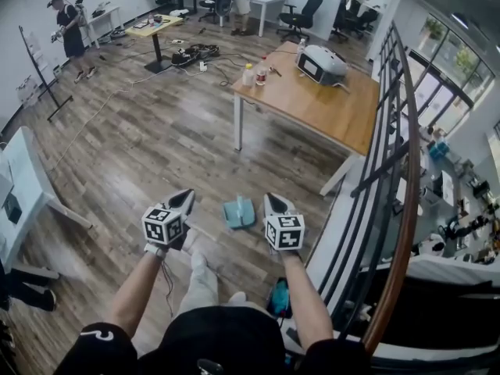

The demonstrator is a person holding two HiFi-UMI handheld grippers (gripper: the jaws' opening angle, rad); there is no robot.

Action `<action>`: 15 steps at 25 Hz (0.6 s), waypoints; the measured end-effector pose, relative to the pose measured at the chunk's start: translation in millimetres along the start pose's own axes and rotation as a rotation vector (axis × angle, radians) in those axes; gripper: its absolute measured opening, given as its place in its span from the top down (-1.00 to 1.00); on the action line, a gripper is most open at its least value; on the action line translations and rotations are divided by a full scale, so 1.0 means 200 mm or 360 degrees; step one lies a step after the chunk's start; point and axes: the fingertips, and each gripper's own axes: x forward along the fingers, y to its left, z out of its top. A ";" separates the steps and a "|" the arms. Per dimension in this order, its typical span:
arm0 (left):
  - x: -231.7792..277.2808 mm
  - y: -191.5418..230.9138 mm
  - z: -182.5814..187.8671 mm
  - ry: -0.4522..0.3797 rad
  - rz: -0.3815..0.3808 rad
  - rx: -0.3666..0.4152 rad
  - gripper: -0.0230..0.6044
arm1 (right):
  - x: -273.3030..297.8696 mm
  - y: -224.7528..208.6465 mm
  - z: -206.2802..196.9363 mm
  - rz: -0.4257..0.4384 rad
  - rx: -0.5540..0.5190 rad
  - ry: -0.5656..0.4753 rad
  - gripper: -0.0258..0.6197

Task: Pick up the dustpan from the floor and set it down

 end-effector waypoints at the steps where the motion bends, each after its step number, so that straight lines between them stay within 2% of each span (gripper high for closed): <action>1: 0.01 0.01 0.01 -0.0001 -0.0010 0.0000 0.94 | 0.01 0.00 0.01 -0.0007 0.0000 0.0003 0.93; 15: 0.24 0.22 0.10 0.0020 -0.0120 -0.0046 0.94 | 0.27 0.01 0.06 -0.0077 0.0025 0.0042 0.93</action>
